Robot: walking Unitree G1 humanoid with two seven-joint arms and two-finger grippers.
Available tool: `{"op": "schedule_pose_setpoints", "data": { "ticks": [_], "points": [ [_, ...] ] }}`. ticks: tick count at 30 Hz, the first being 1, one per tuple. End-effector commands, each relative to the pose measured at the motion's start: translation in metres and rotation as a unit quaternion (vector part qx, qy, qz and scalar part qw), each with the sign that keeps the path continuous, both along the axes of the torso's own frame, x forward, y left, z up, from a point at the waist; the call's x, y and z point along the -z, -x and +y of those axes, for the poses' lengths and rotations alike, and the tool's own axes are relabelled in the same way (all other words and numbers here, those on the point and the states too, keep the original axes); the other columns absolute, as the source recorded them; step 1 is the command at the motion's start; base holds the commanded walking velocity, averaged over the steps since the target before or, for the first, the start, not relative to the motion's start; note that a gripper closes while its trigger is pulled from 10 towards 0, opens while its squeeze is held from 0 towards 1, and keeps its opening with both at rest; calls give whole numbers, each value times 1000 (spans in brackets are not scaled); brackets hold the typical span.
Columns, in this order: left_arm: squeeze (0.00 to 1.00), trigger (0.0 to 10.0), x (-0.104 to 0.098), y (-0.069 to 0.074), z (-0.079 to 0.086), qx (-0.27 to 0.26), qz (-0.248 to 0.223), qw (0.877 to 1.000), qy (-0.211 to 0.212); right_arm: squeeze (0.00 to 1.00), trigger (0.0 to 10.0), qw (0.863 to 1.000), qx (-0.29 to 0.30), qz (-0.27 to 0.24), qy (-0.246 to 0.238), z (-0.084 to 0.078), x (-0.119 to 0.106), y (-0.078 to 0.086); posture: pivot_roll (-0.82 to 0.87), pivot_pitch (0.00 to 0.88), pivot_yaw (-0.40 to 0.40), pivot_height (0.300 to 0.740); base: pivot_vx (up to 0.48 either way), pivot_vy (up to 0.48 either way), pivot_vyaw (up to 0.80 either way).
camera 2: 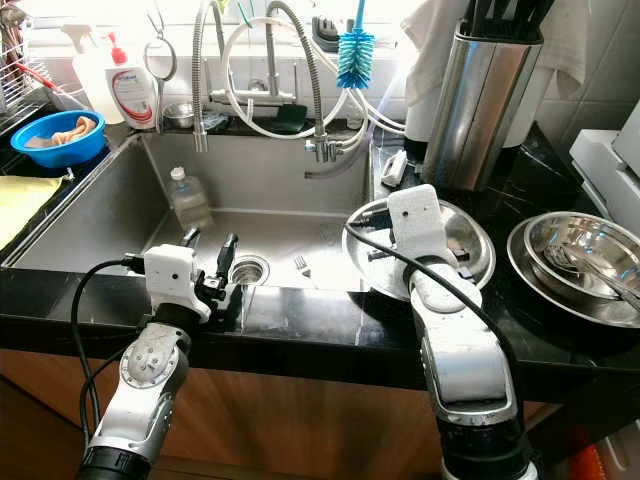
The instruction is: Kitchen organization
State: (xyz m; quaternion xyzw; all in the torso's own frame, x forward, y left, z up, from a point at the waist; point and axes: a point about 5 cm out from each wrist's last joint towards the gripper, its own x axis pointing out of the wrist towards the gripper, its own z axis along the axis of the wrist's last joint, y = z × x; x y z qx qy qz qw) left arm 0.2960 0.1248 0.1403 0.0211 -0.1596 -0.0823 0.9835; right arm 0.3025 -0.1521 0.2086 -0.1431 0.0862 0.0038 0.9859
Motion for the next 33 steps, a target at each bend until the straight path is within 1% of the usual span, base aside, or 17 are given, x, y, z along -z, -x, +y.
{"op": "schedule_pose_setpoints", "data": {
  "ticks": [1,6,9,10,11,15,17,18,19,21,22,25,26,28,29,30,33],
  "points": [
    [0,10000,2,-2,0,2,10,1000,1,0,0,1000,-4,-26,-3,2,-10,-3,-144,0,31,740,0,0,0],
    [0,10000,2,-3,0,0,9,1000,4,0,0,998,4,-61,-4,1,-28,-4,-140,0,29,740,0,0,0],
    [0,10000,2,-3,0,-1,9,1000,7,0,0,995,9,-98,-3,0,-45,-6,-144,0,26,740,0,0,0],
    [0,10000,2,-3,0,-1,9,1000,7,0,3490,993,5,-114,-7,1,-50,-7,-145,0,25,740,0,0,0],
    [0,10000,2,-4,-1,-2,9,1000,8,0,10000,990,-20,-142,-16,6,-57,-9,-149,0,26,740,0,0,0],
    [0,10000,0,-5,-1,-10,2,1000,10,0,10000,981,-62,-182,-32,16,-66,-17,-151,0,29,740,0,0,0],
    [0,10000,0,-5,-1,-10,2,1000,10,0,10000,980,-68,-186,-33,18,-67,-19,-151,0,29,740,0,0,0],
    [0,10000,0,-5,-1,-10,3,1000,11,0,10000,977,-81,-191,-43,21,-68,-22,-154,0,34,740,0,0,0],
    [0,10000,0,-6,-2,-9,3,1000,11,0,10000,974,-106,-187,-71,26,-67,-26,-151,0,33,740,0,0,0],
    [0,10000,0,-6,-3,-8,3,1000,11,0,10000,968,-147,-170,-111,35,-63,-31,-148,0,31,740,0,0,0],
    [0,10000,-1,-6,-3,-9,1,1000,12,0,10000,956,-205,-143,-154,49,-54,-35,-136,0,29,740,0,0,0],
    [0,10000,-1,-6,-3,-10,0,1000,12,0,10000,951,-223,-135,-166,54,-50,-36,-136,0,29,740,0,0,0],
    [0,10000,-2,-7,-2,-12,-2,1000,11,0,10000,935,-276,-108,-196,71,-38,-39,-123,0,24,740,0,0,0],
    [0,10000,-2,-6,-1,-15,-3,1000,11,0,10000,927,-300,-93,-207,82,-32,-40,-115,0,22,740,0,0,0],
    [0,10000,-2,-6,0,-17,-4,1000,11,0,10000,917,-321,-79,-222,89,-27,-41,-115,0,22,740,0,0,0],
    [0,10000,-2,-6,1,-18,-4,1000,11,0,10000,913,-330,-74,-228,92,-25,-41,-115,0,22,740,0,0,0],
    [0,10000,-3,-6,1,-21,-5,1000,11,0,10000,911,-342,-54,-225,100,-15,-44,-107,0,17,740,0,0,0]
  ]
}}
